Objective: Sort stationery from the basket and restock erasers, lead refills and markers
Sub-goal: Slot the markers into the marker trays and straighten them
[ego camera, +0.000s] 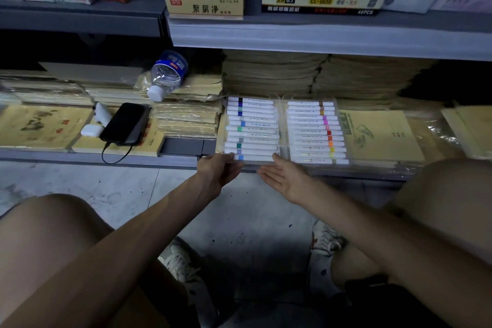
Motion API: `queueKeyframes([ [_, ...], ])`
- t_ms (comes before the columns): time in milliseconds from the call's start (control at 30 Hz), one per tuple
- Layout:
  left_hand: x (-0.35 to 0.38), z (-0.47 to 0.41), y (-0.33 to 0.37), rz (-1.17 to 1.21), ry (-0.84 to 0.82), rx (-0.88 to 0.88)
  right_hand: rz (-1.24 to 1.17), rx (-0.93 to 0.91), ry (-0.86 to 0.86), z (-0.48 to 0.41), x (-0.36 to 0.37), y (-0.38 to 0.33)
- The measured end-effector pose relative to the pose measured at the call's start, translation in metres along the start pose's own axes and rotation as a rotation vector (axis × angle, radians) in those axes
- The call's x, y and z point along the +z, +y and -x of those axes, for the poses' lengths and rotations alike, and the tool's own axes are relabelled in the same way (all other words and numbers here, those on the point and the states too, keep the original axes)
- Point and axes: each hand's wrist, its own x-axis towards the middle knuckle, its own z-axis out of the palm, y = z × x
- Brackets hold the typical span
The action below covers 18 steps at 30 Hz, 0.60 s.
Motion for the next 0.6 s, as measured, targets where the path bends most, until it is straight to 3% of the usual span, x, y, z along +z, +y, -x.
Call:
queueKeyframes([
  [433, 0.001, -0.0027, -0.0011, -0.013, -0.001, 0.036, 0.008, -0.097, 0.058, -0.0109, 0.0036, 0.0045],
  [600, -0.0015, 0.0034, 0.0001, -0.22, -0.023, 0.167, 0.082, -0.052, 0.026, -0.0049, 0.0001, 0.001],
])
